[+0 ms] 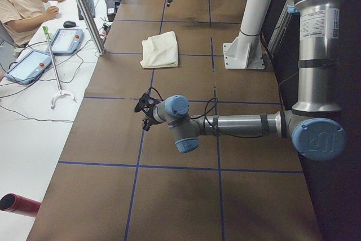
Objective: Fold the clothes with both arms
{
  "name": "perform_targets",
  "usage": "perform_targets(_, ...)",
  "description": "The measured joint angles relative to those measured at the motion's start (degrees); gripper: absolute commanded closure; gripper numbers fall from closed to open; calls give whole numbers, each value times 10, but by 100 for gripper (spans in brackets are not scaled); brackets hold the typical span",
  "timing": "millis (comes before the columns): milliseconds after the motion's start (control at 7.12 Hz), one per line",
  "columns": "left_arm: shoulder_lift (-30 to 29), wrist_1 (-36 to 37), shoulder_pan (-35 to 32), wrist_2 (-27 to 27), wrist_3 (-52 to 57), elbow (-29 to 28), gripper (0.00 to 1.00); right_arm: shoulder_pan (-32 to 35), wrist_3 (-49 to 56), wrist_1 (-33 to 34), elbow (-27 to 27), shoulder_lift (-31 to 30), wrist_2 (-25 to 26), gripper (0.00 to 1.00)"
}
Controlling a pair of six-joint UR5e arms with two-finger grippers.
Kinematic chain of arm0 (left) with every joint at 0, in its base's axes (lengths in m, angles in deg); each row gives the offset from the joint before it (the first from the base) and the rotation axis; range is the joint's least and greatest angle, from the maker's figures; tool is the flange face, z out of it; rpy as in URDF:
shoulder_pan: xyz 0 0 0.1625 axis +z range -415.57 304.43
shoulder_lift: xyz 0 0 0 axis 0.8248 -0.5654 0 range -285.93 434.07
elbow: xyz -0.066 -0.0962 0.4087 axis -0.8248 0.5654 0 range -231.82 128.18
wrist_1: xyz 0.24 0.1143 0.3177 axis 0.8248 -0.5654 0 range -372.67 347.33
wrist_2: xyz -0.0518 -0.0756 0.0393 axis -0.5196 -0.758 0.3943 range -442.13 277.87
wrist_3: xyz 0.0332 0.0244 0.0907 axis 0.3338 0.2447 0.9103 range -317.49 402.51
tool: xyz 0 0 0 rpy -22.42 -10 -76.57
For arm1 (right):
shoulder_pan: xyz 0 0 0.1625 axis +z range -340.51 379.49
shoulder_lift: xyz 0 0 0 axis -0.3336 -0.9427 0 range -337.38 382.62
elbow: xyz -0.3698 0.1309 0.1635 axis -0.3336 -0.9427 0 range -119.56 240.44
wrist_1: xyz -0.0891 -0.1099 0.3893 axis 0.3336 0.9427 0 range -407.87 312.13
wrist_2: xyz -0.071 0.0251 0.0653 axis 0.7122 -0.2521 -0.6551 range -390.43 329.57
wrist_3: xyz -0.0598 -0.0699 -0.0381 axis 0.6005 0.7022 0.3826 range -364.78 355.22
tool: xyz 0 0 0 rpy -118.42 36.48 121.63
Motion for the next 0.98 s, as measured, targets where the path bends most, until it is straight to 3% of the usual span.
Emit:
perform_targets(140, -10, 131, -35, -4, 71, 47, 1, 80, 99, 6, -3, -30, -62, 0)
perform_targets(421, -42, 408, -71, -13, 182, 133, 0, 220, 282, 79, -5, -67, -193, 0)
perform_targets(562, -37, 506, -80, -44, 216, 158, 0, 253, 351, 128, -4, -74, -227, 0)
perform_targets(843, 17, 573, -84, -158, 222, 165, 0, 253, 407, 177, -13, -86, -218, 0)
perform_targets(983, 48, 565, -85, -173, 225, 160, 0, 248, 413, 182, -16, -90, -208, 0)
